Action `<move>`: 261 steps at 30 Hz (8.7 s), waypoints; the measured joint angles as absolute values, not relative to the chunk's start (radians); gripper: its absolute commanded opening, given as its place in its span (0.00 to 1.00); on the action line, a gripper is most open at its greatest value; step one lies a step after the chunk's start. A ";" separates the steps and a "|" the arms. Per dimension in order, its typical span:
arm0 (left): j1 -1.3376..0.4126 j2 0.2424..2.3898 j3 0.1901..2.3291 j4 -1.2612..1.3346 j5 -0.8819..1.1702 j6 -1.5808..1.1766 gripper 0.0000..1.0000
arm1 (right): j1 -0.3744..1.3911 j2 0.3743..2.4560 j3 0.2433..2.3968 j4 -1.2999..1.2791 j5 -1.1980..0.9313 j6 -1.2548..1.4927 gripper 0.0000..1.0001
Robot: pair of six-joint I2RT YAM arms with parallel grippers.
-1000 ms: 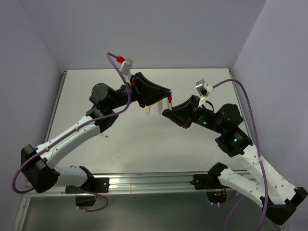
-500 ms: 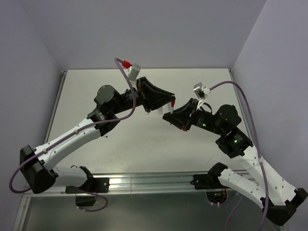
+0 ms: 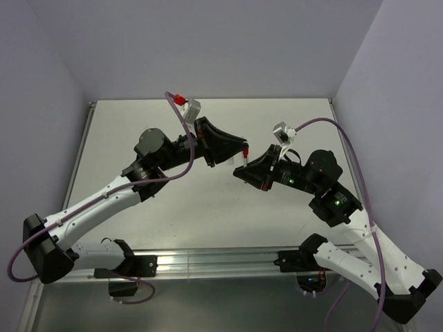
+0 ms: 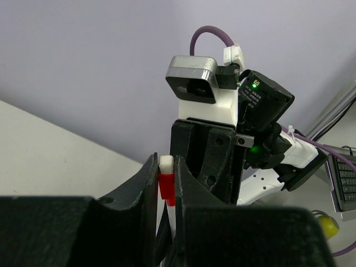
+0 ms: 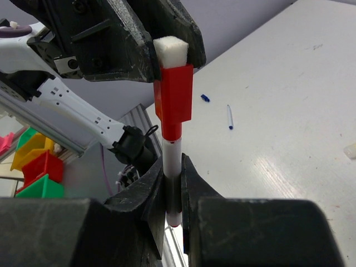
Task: Insert the pens into the pen caps
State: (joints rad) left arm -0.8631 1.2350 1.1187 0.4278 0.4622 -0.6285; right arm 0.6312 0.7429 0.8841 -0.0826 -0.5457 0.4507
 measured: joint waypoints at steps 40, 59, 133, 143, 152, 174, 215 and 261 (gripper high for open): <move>-0.968 1.182 0.871 0.587 0.127 -0.717 0.00 | 0.642 0.772 0.879 -0.256 -0.494 0.418 0.00; -1.078 1.194 0.880 0.453 -0.214 -0.796 0.00 | 0.648 0.812 0.886 -0.346 -0.408 0.399 0.00; -0.432 2.104 1.726 -0.511 -0.086 -0.523 0.01 | 0.622 0.868 1.112 -0.384 -0.155 0.343 0.69; -0.435 2.262 1.833 -0.547 -0.154 -0.500 0.23 | 0.622 0.868 1.112 -0.385 -0.137 0.343 0.70; -0.431 2.269 1.837 -0.543 -0.164 -0.499 0.51 | 0.622 0.867 1.112 -0.385 -0.127 0.343 0.70; -0.313 1.420 1.101 -0.768 -0.556 -1.026 0.43 | 0.622 0.915 1.045 -0.363 -0.205 0.397 0.68; -0.198 1.581 0.858 -0.621 -0.469 -1.243 0.27 | 0.610 0.958 0.924 -0.307 -0.255 0.402 0.67; -0.891 1.211 1.163 -0.485 -0.514 -1.198 0.00 | 0.604 1.254 0.987 -0.036 -0.525 0.521 0.61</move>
State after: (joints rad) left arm -0.8909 1.2110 1.1625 -0.4854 -0.5137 -1.1980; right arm 0.6037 1.2541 0.9874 -0.0357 -0.5247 0.5205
